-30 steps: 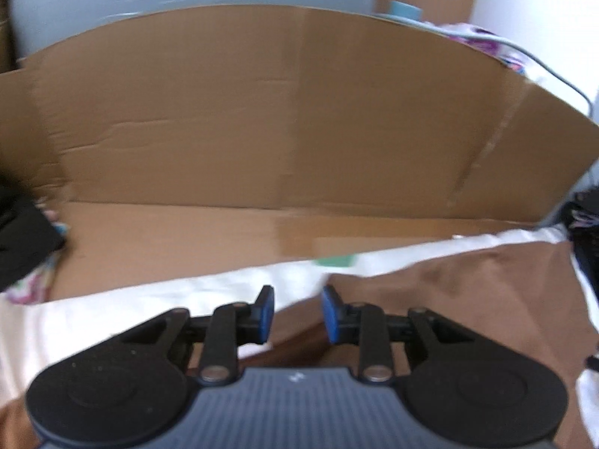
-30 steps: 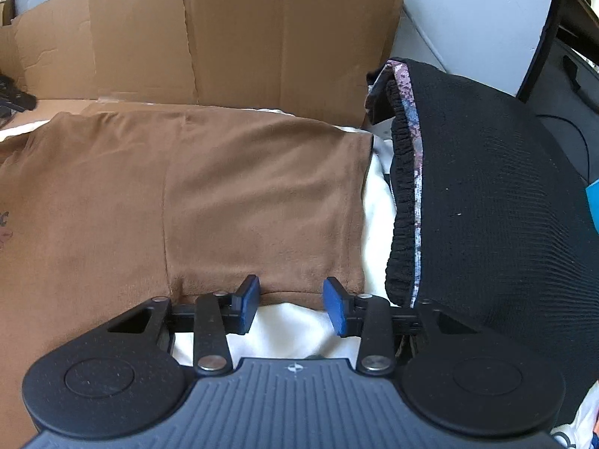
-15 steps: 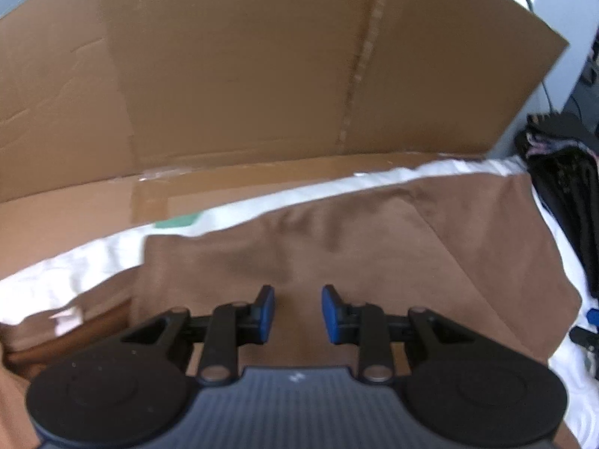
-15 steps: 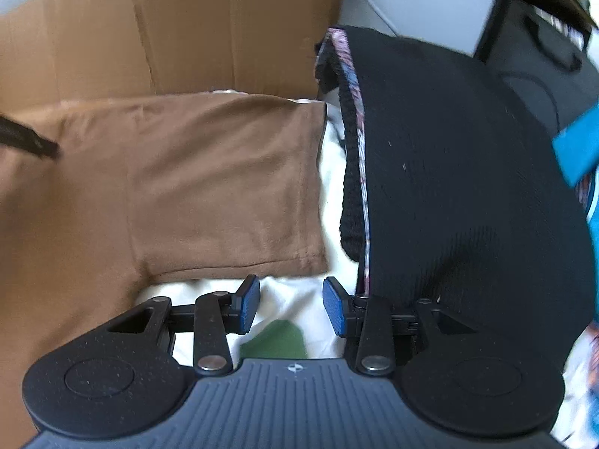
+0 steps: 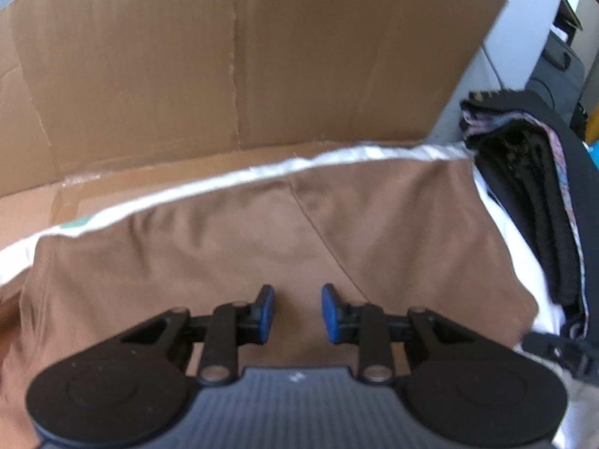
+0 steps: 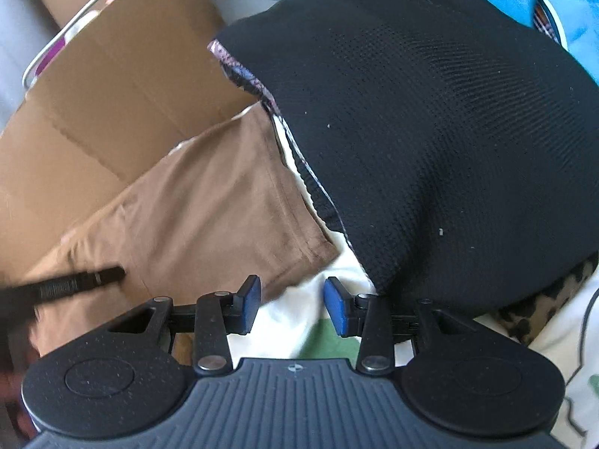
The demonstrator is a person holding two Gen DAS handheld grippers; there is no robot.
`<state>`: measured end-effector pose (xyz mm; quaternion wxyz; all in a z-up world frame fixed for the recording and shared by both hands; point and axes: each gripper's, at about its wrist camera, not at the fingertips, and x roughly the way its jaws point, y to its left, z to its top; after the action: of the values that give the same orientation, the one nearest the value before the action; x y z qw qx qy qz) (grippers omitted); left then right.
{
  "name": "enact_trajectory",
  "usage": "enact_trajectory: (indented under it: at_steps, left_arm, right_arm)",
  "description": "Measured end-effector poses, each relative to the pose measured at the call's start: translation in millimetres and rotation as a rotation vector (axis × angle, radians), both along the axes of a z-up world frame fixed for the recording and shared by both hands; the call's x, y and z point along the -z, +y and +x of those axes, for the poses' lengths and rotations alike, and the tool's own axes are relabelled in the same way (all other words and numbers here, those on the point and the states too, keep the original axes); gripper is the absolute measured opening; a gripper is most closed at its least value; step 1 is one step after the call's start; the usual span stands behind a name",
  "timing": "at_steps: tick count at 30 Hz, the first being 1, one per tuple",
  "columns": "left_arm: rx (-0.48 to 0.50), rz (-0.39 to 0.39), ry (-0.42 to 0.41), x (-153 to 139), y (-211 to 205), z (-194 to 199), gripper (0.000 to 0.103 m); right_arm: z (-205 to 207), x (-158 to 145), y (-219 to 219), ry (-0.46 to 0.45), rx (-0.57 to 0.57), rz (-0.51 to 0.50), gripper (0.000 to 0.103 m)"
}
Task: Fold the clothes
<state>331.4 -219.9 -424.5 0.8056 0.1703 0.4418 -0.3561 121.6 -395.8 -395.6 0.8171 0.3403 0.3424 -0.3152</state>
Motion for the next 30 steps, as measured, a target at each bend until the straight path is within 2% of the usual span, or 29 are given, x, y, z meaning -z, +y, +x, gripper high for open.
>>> enact_trajectory:
  at_steps: [11,13,16,26,29,30]
  left_arm:
    - [0.090,0.014,0.043,-5.5,2.9,-43.2,0.029]
    - [0.097,0.019,0.052,-2.2,1.0,-50.5,0.029]
    - [0.102,0.017,0.057,1.6,-1.8,-57.9,0.029]
    - [0.111,0.007,0.058,6.5,-6.6,-62.5,0.029]
    - [0.121,0.007,0.050,5.6,-8.3,-62.2,0.029]
    - [0.123,0.004,0.044,4.1,-8.8,-60.7,0.029]
  right_arm:
    - [12.1,12.5,-14.4,-0.005,0.121,0.062,0.043]
    - [15.6,11.9,-14.7,0.000,0.120,0.063,0.016]
    - [13.3,12.3,-17.6,-0.014,0.114,0.089,0.007]
    - [-5.4,14.6,-19.1,-0.035,0.136,0.066,0.007]
    - [-5.2,14.1,-18.3,-0.035,0.142,0.073,0.009]
    - [-5.7,14.5,-19.2,-0.044,0.149,0.083,0.013]
